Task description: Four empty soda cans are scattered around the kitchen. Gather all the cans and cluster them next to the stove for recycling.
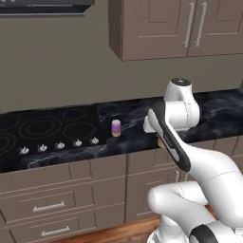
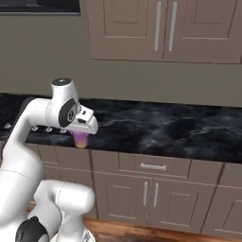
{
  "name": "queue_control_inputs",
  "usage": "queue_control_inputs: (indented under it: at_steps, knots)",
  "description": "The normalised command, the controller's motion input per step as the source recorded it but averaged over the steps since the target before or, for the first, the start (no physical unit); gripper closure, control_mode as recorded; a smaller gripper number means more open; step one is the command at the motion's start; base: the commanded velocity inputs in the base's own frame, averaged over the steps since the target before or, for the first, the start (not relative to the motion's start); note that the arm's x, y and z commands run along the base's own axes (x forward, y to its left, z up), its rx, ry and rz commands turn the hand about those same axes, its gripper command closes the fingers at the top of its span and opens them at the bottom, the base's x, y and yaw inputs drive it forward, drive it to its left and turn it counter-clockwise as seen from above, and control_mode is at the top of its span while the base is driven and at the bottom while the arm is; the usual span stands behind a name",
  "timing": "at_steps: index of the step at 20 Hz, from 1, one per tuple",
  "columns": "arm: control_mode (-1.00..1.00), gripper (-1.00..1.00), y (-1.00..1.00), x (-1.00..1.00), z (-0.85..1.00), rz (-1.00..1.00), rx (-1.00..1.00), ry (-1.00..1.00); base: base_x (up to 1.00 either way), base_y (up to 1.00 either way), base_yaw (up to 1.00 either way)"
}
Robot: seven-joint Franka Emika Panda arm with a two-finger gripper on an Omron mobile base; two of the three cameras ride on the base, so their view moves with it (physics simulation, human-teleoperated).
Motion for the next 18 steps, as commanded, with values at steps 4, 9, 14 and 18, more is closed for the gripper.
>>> queue_control_inputs:
  at_steps: [4, 9, 14, 18]
  knots:
    - [1.0, 1.0, 0.0, 0.0, 0.0, 0.0, 0.0, 0.0, 0.48, 0.63, -0.11]
    - [1.0, 1.0, 0.0, 0.0, 0.0, 0.0, 0.0, 0.0, 0.57, 0.15, -0.07]
    - [1.0, 1.0, 0.0, 0.0, 0.0, 0.0, 0.0, 0.0, 0.31, 0.12, -0.03]
    - [1.0, 1.0, 0.0, 0.0, 0.0, 0.0, 0.0, 0.0, 0.0, 0.3, 0.0]
